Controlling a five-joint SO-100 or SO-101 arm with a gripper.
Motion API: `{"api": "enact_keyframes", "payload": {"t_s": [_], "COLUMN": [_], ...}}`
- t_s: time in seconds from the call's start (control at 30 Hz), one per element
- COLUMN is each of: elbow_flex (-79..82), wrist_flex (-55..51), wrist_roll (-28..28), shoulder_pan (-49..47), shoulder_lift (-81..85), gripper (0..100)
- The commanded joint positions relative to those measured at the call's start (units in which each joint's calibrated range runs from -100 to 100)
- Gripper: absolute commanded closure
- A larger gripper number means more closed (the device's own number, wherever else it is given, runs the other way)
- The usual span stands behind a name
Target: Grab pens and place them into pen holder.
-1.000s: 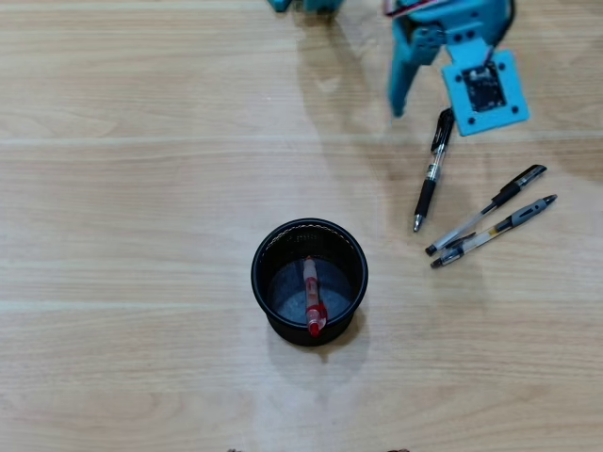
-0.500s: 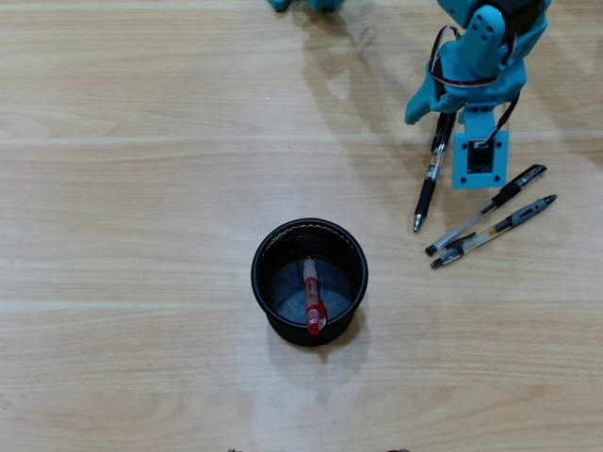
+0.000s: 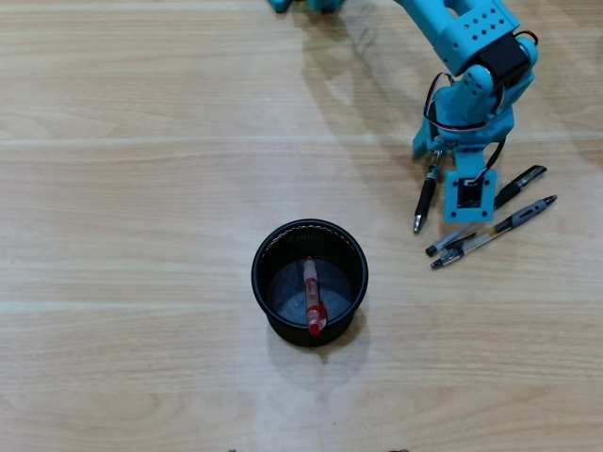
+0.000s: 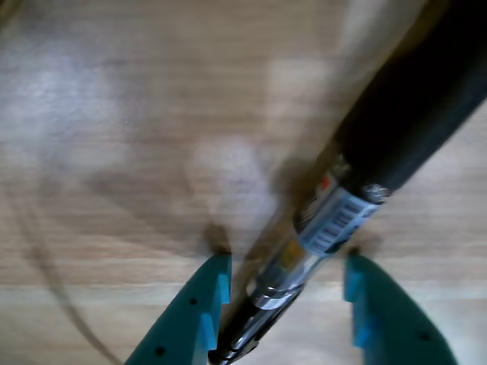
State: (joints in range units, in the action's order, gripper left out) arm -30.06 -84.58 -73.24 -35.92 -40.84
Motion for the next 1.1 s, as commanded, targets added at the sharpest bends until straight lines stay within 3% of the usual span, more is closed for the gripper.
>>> {"api": "enact_keyframes", "payload": {"t_s": [0.0, 0.4, 0.5, 0.73, 0.8, 1.07], "elbow_flex": [0.04, -1.04, -2.76, -6.93, -6.57, -0.86], "wrist_flex": [-0.38, -5.79, 1.08, 41.48, 49.99, 51.54], "wrist_roll": [-0.36, 0.16, 2.72, 25.41, 28.07, 29.64], "shoulder_pan": [2.86, 8.1, 11.0, 20.44, 21.97, 28.34], "shoulder_lift": [0.69, 21.9, 26.72, 26.64, 25.54, 21.23], "gripper": [99, 98, 98, 98, 98, 98]}}
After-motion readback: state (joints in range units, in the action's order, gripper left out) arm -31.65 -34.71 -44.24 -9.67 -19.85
